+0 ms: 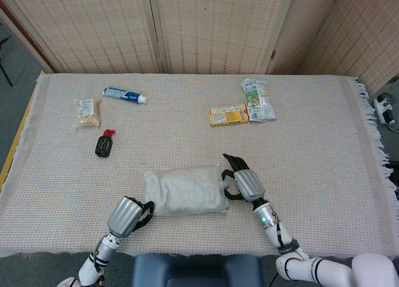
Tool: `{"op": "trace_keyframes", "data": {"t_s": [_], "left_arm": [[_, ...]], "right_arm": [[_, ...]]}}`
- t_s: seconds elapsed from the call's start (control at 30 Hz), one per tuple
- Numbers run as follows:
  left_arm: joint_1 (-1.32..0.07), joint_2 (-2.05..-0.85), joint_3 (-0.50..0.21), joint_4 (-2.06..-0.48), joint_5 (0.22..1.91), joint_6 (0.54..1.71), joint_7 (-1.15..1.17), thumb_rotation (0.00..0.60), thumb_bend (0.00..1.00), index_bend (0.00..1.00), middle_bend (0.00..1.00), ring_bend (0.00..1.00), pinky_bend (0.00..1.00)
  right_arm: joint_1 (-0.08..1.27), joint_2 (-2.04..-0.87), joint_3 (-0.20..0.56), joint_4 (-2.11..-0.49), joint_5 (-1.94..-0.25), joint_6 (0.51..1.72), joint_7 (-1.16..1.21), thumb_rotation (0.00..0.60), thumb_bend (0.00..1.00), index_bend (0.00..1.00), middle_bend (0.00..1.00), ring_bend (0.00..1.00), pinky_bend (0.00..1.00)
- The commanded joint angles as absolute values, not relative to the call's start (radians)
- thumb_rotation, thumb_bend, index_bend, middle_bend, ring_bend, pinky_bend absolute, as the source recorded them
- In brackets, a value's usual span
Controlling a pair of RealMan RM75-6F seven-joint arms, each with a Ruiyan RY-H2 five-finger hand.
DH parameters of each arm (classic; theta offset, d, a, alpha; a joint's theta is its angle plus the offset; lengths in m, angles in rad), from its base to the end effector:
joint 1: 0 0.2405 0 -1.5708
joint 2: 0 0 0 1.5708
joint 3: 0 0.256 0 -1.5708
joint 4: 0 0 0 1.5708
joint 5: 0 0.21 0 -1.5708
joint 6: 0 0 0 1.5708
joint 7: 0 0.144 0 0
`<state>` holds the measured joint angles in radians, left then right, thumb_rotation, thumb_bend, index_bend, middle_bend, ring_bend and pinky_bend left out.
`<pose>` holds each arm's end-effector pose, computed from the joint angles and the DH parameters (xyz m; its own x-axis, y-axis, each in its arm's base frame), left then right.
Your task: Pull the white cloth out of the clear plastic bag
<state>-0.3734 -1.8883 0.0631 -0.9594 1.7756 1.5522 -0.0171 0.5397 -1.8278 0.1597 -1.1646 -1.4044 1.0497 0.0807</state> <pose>-0.2083 0.2198 -0.0595 0.2859 -0.0328 0.9577 0.7865 -0.5629 -0.2540 -0.1879 -0.3007 -0.0780 0.1303 -0.3107 0.9415 -0.9593 -0.2795 0.0406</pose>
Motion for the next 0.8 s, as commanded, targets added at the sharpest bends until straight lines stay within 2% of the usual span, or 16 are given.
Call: {"op": "trace_keyframes", "data": {"t_s": [0.03,0.43,0.8], "left_arm": [[-0.373,-1.888,0.063,-0.96,1.775,1.553,-0.017,0.6,0.6,0.72,1.0,1.0,1.0],[-0.376,-1.882,0.059,-0.968,1.774,1.555,-0.011,0.6,0.61,0.72,1.0,1.0,1.0],[-0.376,-1.858,0.027,-0.934,1.739,1.556,-0.022,0.6,0.61,0.72,1.0,1.0,1.0]], "right_arm": [[0.541,-1.834,0.163,-1.158,-1.399,1.055,0.079,0.6,0.31,0.51,0.0,0.0,0.0],[0.548,-1.848,0.168,-1.151,-1.385,1.07,0.062,0.6,0.43,0.6,0.0,0.0,0.0],[0.503,-1.732,0.143,-1.232,-1.405,1.137,0.016,0.6,0.43,0.6,0.0,0.0,0.0]]}}
